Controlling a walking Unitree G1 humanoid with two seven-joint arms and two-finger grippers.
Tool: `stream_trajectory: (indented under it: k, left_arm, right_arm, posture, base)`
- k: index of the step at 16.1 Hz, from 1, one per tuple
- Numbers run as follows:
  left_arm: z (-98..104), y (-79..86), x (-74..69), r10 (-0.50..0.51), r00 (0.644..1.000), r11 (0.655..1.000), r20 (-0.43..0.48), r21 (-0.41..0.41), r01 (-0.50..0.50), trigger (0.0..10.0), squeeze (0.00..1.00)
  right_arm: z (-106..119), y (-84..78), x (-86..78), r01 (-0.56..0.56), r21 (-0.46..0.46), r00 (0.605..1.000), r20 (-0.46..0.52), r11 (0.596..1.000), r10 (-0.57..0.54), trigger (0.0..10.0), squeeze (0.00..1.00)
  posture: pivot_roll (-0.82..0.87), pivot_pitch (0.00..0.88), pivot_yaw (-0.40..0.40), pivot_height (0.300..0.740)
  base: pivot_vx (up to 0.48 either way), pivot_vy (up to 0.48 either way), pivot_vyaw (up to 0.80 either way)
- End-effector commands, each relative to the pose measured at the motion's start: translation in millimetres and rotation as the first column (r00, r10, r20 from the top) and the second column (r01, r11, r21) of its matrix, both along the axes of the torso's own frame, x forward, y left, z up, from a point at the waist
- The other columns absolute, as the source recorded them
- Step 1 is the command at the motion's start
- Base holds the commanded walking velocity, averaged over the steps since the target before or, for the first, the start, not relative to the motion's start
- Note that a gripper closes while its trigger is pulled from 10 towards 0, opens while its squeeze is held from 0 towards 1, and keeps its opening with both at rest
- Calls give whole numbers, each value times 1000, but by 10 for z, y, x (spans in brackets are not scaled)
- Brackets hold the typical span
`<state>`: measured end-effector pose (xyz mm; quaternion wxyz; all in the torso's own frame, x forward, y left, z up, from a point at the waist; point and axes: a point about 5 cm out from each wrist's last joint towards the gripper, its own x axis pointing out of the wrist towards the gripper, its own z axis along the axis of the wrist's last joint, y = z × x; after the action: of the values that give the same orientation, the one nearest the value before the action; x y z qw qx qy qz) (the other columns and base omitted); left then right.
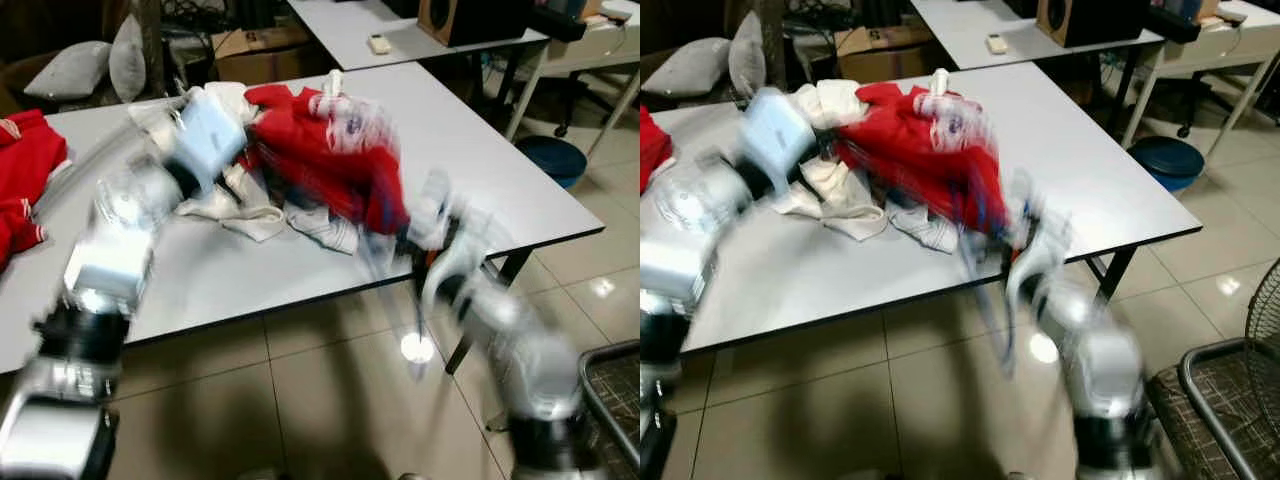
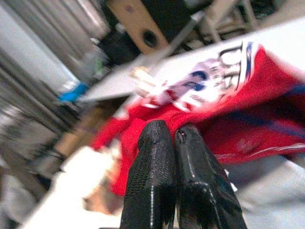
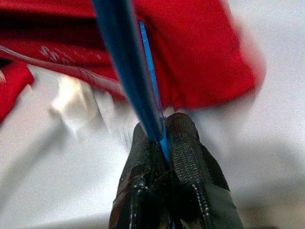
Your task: Hang hanger
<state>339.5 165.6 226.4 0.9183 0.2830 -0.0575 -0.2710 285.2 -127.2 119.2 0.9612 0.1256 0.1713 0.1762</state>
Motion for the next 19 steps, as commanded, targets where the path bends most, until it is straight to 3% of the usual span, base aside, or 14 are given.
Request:
stream_trajectory:
  k: [1, 2, 4, 6, 8, 10, 11, 12, 13, 15, 17, 19]
  left_arm:
    - [85, -69, -45, -46, 999, 999, 20, -4, 46, 0, 0]
    - [44, -84, -84, -68, 998, 998, -1, 4, 68, 0, 0]
    - [50, -58, -80, -52, 999, 999, 4, 9, 52, 0, 0]
    - [234, 142, -8, 92, 992, 995, 90, -33, -89, 0, 0]
    - [382, 275, 39, 201, 968, 978, 150, -92, -189, 0, 0]
    - [475, 392, 67, 281, 941, 957, 188, -133, -259, 0, 0]
    - [527, 479, 67, 340, 916, 937, 215, -159, -310, 0, 0]
    - [513, 487, 61, 345, 915, 935, 210, -163, -315, 0, 0]
    - [450, 458, 50, 320, 929, 944, 186, -145, -296, 0, 0]
    - [191, 152, -30, 126, 988, 989, 85, -89, -118, 0, 0]
    - [11, -104, -92, 18, 1000, 997, 24, -81, -16, 0, 0]
    - [-241, -266, -159, -70, 996, 998, -60, -12, 69, 0, 0]
  right_arm:
    - [68, 16, 14, 9, 54, 1000, 4, 998, -9, 10000, 0]
    - [17, 1, -9, 53, 155, 997, -56, 986, -45, 10000, 0]
    - [-20, -31, -4, 85, 200, 993, -95, 976, -67, 10000, 0]
    - [-64, -98, 12, 175, 311, 978, -162, 934, -129, 10000, 0]
    - [-28, -128, 33, 186, 320, 977, -157, 929, -141, 10000, 0]
    - [133, -249, 158, 247, 413, 969, -122, 877, -216, 10000, 0]
    - [401, -368, 278, 266, 518, 958, -49, 813, -282, 10000, 0]
    - [464, -379, 288, 264, 564, 957, -50, 782, -287, 10000, 0]
    - [449, -362, 273, 260, 564, 960, -66, 784, -271, 10000, 0]
    - [351, -127, 160, 166, 512, 986, -96, 843, -136, 10000, 0]
    - [423, 30, 150, 136, 611, 991, -101, 780, -93, 10000, 0]
    - [524, 81, 218, 163, 719, 987, -120, 676, -110, 10000, 0]
  posture:
    - [-51, 0, 65, 740]
    - [-52, 0, 67, 740]
    - [-48, 0, 65, 740]
    - [-41, 0, 62, 740]
    - [-38, 0, 63, 740]
    - [-37, 0, 64, 740]
    - [-38, 0, 62, 740]
    - [-38, 0, 60, 740]
    - [-36, 0, 57, 740]
    - [-30, 0, 52, 740]
    - [-32, 0, 57, 740]
    - [-31, 0, 71, 740]
  base:
    - [0, 0, 0]
    - [0, 0, 0]
    - [0, 0, 0]
    - [0, 0, 0]
    - [0, 0, 0]
    - [0, 0, 0]
    - [0, 0, 0]
    - [0, 0, 0]
    - [0, 0, 0]
    - [0, 0, 0]
    - [0, 0, 0]
    - [0, 0, 0]
